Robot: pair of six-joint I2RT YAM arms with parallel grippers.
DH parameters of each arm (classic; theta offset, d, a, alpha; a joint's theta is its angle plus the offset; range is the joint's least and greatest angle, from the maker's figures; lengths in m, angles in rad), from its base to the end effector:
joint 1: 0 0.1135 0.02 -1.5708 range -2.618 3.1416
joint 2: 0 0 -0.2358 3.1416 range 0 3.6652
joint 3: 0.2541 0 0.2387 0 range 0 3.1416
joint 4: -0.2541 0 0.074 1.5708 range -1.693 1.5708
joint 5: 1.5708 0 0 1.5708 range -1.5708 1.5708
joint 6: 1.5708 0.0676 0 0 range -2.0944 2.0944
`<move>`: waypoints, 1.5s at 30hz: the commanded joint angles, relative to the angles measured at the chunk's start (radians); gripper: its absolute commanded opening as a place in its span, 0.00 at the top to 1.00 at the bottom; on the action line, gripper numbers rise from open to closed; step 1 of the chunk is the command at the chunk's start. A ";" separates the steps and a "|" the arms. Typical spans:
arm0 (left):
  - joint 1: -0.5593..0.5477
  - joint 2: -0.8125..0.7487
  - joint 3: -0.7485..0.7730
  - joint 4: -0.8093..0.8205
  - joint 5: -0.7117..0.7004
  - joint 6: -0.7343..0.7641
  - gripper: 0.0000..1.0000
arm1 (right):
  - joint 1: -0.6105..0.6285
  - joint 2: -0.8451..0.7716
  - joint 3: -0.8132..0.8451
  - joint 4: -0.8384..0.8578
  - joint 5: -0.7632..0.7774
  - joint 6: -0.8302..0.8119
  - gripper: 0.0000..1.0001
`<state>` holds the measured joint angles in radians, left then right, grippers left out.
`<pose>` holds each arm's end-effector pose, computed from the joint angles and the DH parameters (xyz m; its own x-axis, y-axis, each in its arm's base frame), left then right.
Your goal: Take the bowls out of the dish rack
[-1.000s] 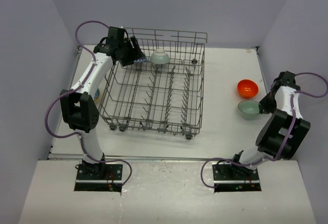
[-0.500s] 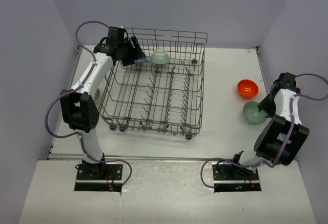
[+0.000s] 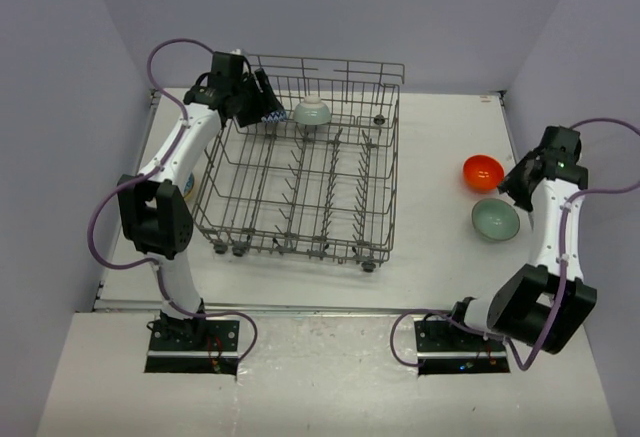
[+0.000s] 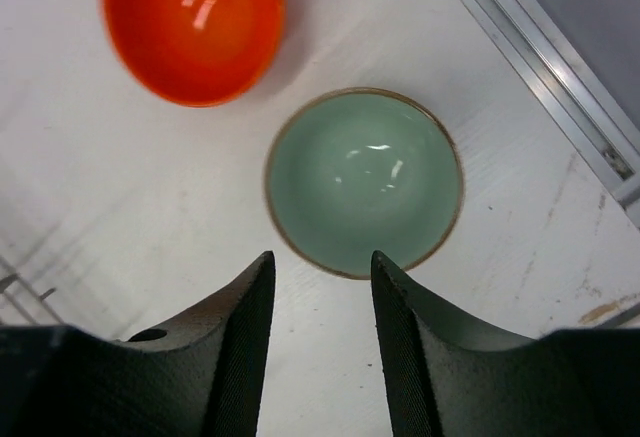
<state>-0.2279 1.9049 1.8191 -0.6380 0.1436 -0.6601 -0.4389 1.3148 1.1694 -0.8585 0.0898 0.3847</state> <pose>0.4247 -0.1084 0.2829 -0.7108 -0.4581 -0.5338 -0.1364 0.8342 -0.5343 0.2450 -0.1217 0.2483 -0.5326 0.6629 -0.5262 0.7193 0.6822 0.1314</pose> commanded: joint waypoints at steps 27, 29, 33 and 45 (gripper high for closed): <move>-0.183 -0.319 -0.583 0.681 -0.720 -0.598 0.31 | 0.503 -0.339 0.380 -0.073 -0.303 0.049 0.48; -0.179 -0.308 -0.596 0.682 -0.724 -0.592 0.31 | 0.512 -0.351 0.375 -0.070 -0.324 0.060 0.48; -0.171 -0.282 -0.644 0.727 -0.725 -0.601 0.30 | 0.525 -0.362 0.363 -0.069 -0.315 0.048 0.48; -0.125 -0.155 -0.724 0.952 -0.668 -0.579 0.29 | 0.537 -0.434 0.329 -0.071 -0.303 0.031 0.47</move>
<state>-0.3683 1.7248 1.0935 0.1753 -0.5133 -1.2453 0.0937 0.8967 1.4971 -0.9291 -0.2016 0.4259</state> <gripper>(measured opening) 0.708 0.532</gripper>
